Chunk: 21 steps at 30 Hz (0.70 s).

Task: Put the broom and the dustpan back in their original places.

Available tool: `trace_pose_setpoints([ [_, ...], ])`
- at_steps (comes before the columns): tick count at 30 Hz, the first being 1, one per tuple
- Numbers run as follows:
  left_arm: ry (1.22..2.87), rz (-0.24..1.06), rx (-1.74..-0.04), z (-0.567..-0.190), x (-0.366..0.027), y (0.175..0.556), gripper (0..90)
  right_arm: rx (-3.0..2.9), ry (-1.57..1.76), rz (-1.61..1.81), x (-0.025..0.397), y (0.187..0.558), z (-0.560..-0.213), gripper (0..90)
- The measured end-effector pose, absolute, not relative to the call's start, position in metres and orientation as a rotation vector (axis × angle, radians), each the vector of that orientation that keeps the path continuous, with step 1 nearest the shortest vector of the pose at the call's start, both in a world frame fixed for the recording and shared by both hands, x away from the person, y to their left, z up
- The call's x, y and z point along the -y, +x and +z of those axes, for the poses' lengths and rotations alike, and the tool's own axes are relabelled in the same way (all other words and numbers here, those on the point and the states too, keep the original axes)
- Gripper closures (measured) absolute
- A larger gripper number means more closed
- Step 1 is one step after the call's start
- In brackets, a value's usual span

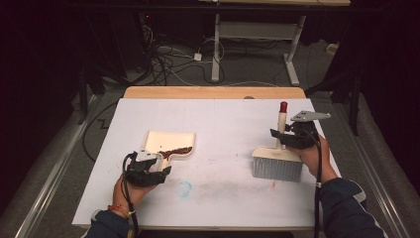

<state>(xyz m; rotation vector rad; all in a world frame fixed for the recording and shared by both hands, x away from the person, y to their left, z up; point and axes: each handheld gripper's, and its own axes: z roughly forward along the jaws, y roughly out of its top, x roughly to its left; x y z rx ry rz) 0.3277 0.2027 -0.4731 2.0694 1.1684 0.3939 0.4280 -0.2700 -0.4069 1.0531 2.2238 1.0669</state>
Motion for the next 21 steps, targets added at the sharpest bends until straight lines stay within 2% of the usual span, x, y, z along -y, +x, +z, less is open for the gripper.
trace_pose_setpoints([
  [2, 2.066, 0.423, -1.104, -0.471, -0.207, 0.322, 34.5, -2.218, 1.078, 1.035, 0.269, 0.433, -0.41, 56.5],
  [3, 2.067, 0.45, -1.086, -0.47, -0.208, 0.319, 29.1, -2.22, 1.091, 1.023, 0.268, 0.435, -0.412, 56.2],
  [9, 2.065, 0.53, -1.003, -0.466, -0.216, 0.305, 21.4, -2.204, 1.148, 0.968, 0.264, 0.449, -0.421, 55.7],
  [21, 2.092, 0.559, -0.915, -0.469, -0.213, 0.287, 20.1, -2.099, 1.174, 0.93, 0.255, 0.461, -0.425, 51.4],
])
